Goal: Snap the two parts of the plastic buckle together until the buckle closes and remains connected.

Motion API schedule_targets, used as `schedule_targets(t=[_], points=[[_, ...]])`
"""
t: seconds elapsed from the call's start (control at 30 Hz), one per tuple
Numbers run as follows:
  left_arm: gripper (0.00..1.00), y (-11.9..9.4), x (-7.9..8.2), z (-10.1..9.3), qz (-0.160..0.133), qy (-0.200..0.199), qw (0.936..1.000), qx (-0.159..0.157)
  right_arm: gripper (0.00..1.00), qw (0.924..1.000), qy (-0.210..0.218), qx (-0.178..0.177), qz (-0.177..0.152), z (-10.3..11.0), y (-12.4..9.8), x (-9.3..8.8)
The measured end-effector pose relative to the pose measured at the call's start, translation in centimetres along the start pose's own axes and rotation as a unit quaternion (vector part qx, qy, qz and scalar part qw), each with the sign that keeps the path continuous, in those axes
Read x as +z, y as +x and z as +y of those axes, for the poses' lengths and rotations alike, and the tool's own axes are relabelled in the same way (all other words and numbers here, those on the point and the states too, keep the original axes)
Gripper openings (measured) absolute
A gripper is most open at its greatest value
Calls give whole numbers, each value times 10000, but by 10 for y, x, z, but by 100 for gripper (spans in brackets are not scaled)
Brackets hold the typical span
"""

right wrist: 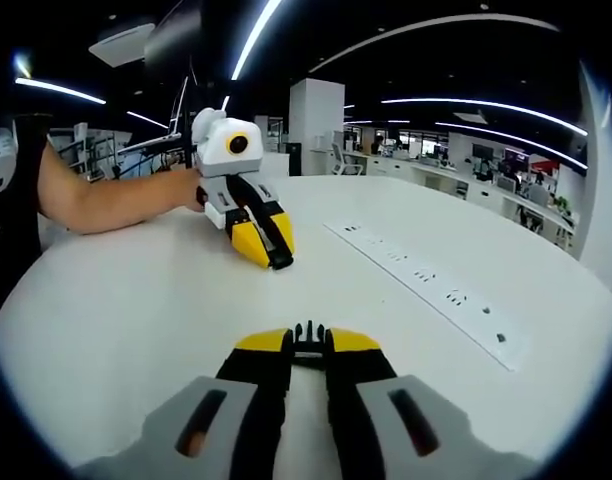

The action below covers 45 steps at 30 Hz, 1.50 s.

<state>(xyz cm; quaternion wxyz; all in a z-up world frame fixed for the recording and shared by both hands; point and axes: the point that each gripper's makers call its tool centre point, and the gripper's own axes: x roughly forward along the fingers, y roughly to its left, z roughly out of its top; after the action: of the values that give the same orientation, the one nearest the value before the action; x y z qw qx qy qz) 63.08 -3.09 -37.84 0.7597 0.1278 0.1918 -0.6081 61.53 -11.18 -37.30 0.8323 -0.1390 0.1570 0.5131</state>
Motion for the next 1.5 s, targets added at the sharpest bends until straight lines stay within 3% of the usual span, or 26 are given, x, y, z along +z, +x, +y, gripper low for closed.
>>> schedule_targets(t=[0.3,1.23,1.5], points=[[11,-2,-1,3,13,-40,10000,49,14,10000,12,11,-2,0,-1,0],[11,-7,4,-10,47,40,9998,-173,14,9999,14,92,77,8,-2,5],[12,-12,8,-11,94,40,9998,-191,14,9999,-40,146,70,14,-4,16]])
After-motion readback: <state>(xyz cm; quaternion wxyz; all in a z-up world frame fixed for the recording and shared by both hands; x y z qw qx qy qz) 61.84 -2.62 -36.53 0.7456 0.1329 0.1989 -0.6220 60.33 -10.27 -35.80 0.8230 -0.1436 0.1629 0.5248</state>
